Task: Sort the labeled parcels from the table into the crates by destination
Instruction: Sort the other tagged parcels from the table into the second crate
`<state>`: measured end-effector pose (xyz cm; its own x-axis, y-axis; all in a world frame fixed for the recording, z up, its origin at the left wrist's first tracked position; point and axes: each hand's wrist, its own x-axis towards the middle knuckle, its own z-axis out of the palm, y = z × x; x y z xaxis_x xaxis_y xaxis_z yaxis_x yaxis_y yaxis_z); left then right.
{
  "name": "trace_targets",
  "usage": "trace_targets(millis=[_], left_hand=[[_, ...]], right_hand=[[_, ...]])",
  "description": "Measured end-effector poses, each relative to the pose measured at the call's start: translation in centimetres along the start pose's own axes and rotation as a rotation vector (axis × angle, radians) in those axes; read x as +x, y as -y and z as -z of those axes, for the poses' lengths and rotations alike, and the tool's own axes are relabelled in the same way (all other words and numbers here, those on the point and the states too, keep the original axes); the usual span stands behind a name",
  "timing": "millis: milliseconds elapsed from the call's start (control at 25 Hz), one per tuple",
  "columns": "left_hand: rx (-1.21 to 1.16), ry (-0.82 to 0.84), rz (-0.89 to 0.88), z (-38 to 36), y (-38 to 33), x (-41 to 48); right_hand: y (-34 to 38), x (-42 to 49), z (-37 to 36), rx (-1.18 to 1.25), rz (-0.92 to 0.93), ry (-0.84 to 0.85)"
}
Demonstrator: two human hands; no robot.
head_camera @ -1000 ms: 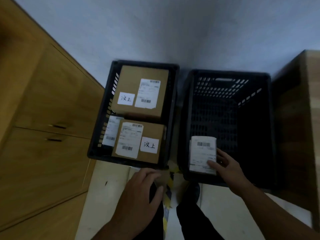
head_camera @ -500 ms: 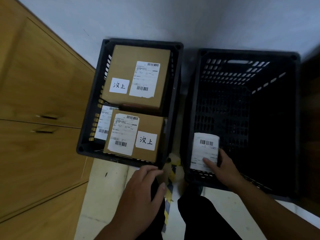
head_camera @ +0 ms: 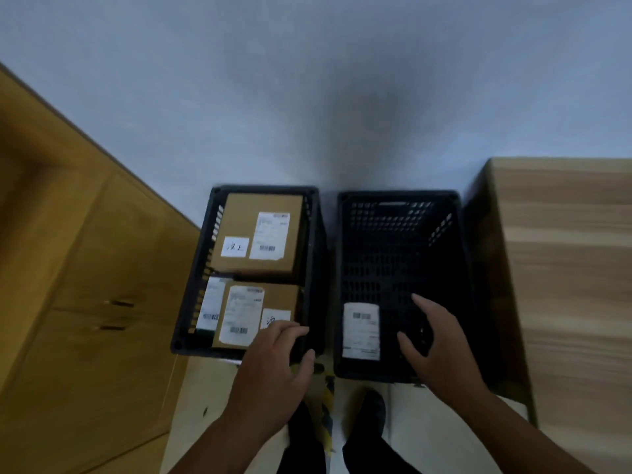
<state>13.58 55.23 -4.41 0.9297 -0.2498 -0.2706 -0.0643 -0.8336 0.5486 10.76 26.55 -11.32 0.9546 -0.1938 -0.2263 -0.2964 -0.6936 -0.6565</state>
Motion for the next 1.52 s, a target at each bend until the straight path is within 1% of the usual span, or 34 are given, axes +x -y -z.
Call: trace_targets(millis=[80, 200, 280, 400, 520, 680, 760, 880, 960, 1040, 1160, 1240, 1360, 1520], left_hand=[[0.039, 0.005, -0.094, 0.7, -2.9, 0.3], [0.089, 0.027, -0.269, 0.4, -6.6, 0.3], [0.097, 0.035, -0.381, -0.5, -8.8, 0.1], [0.09, 0.072, -0.552, -2.5, -12.4, -1.1], [0.082, 0.11, -0.703, -4.1, -16.1, -2.7], [0.089, 0.186, -0.848, -6.2, -20.8, -4.2], [0.118, 0.208, -0.915, -8.0, -23.8, -5.0], [0.164, 0.245, -0.982, -11.1, -28.2, -6.1], [0.191, 0.255, -1.041, -14.4, -32.0, -7.1], [0.202, 0.262, -1.039, -17.9, -36.1, -8.5], [0.182, 0.223, -1.004, -23.3, -42.8, -11.2], [0.167, 0.193, -0.994, -26.5, -47.1, -13.0], [0.17, 0.217, -1.031, -30.9, -53.7, -15.2], [0.152, 0.252, -1.102, -36.0, -60.5, -16.4]], right_hand=[[2.5, -2.2, 3.9, -0.161, 0.14, -0.062], [4.8, -6.5, 8.4, -0.294, 0.2, -0.191], [5.2, -9.7, 10.1, -0.348, 0.176, -0.269], [4.4, -14.7, 12.3, -0.375, 0.093, -0.36], [3.3, -18.9, 14.1, -0.47, 0.044, -0.46], [1.0, -23.5, 16.4, -0.586, -0.048, -0.555], [-1.0, -26.1, 17.7, -0.604, -0.155, -0.58], [-4.6, -29.3, 19.2, -0.637, -0.287, -0.569], [-8.2, -31.7, 20.9, -0.611, -0.353, -0.601], [-12.3, -33.7, 23.1, -0.573, -0.397, -0.641], [-18.5, -37.0, 27.0, -0.511, -0.437, -0.703], [-22.1, -39.2, 29.7, -0.488, -0.428, -0.721], [-26.8, -42.5, 34.5, -0.504, -0.438, -0.763], [-31.8, -44.7, 40.1, -0.523, -0.479, -0.813]])
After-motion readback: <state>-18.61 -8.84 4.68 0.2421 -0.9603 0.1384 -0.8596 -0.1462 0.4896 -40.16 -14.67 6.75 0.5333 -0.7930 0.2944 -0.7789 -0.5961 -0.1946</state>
